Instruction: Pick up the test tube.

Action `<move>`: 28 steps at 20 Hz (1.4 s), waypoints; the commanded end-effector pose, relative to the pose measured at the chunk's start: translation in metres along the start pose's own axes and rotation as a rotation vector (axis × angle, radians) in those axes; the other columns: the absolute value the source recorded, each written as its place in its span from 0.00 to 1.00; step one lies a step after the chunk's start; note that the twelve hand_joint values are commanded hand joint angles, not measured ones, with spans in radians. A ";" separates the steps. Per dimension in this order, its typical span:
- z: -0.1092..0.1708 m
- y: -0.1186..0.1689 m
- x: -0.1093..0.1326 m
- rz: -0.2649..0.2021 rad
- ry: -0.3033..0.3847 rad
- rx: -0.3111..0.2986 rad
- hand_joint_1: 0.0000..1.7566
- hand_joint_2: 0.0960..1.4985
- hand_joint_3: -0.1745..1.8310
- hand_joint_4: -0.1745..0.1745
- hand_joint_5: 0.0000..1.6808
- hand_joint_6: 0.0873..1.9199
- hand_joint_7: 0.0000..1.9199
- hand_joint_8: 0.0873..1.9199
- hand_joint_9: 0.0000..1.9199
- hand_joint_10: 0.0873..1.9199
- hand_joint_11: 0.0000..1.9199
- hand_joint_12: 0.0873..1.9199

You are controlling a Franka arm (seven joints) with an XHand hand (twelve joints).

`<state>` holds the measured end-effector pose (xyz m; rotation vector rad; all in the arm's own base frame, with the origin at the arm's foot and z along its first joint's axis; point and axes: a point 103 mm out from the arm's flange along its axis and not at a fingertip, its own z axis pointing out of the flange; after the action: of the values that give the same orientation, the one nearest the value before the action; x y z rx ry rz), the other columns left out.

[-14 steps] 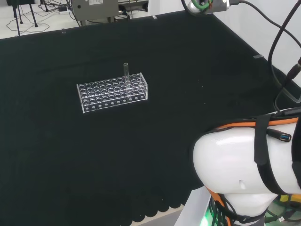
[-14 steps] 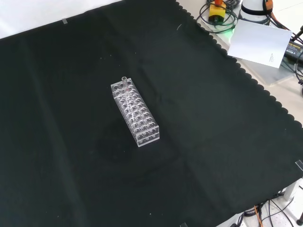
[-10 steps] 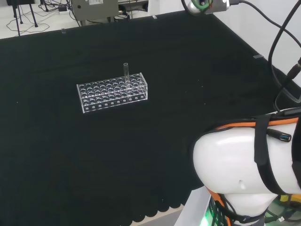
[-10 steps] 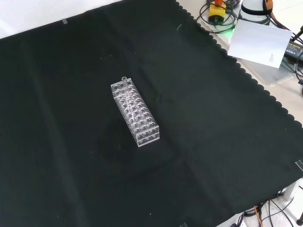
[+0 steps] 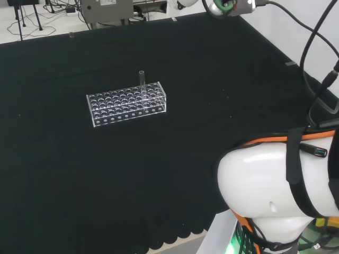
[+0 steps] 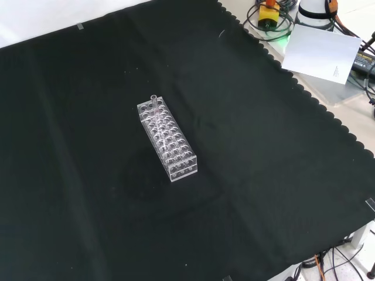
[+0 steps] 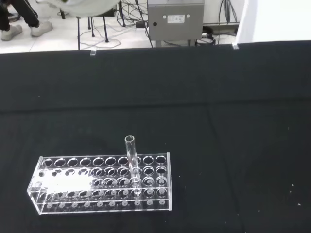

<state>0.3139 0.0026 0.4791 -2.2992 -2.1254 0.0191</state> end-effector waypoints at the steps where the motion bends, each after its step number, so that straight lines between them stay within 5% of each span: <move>1: 0.012 0.026 0.006 -0.043 0.013 0.065 0.43 0.45 0.39 0.19 0.09 0.00 0.00 0.39 0.00 0.48 0.00 0.75; 17: 0.060 0.110 0.039 -0.149 0.045 0.183 0.49 0.43 0.41 0.08 0.20 0.00 0.16 0.43 0.13 0.49 0.05 0.79; 28: 0.109 0.161 0.057 -0.167 0.044 0.267 0.50 0.42 0.42 0.05 0.22 0.00 0.20 0.44 0.18 0.48 0.08 0.79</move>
<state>0.4467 0.0339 0.3885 -1.9971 -2.1250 0.2094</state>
